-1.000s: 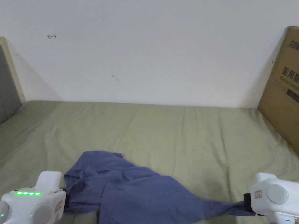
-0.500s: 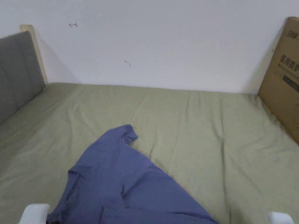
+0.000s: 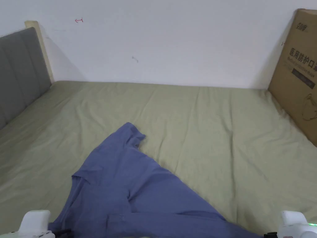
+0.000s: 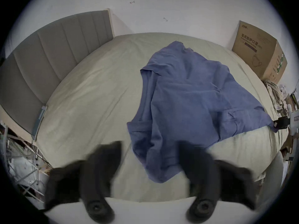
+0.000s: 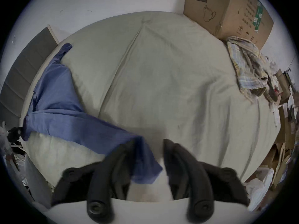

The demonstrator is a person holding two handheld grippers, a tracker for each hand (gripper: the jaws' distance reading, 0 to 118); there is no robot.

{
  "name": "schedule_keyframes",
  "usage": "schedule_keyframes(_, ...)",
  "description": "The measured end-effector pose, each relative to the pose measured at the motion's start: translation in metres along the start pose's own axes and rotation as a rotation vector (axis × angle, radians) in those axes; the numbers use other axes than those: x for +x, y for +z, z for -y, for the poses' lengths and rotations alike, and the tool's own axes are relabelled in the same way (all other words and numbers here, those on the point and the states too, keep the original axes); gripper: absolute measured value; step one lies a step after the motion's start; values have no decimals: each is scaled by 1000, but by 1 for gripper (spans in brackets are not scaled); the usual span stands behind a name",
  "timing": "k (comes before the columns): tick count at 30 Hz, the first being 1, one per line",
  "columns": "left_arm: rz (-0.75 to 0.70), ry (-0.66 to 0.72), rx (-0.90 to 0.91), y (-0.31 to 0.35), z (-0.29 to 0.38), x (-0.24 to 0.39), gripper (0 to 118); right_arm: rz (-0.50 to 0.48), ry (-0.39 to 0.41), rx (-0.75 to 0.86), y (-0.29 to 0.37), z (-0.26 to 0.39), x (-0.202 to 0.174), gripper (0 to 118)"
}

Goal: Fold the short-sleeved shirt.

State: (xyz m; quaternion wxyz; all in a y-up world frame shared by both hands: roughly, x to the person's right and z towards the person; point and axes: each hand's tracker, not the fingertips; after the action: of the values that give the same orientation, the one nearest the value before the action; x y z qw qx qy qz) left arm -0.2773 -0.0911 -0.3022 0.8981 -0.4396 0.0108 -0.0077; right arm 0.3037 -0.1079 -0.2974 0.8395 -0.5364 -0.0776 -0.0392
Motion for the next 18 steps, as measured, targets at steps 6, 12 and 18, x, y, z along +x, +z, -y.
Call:
schedule_keyframes(6,110,91,40,40,-7,7,106,-50,-65,40,23,1,4,52)
schedule_keyframes(12,163,59,70,63,-12,30,61,-56,-60,154,55,-1,-9,39)
schedule_keyframes(18,188,32,23,54,9,56,0,-58,-106,146,55,10,-21,0)
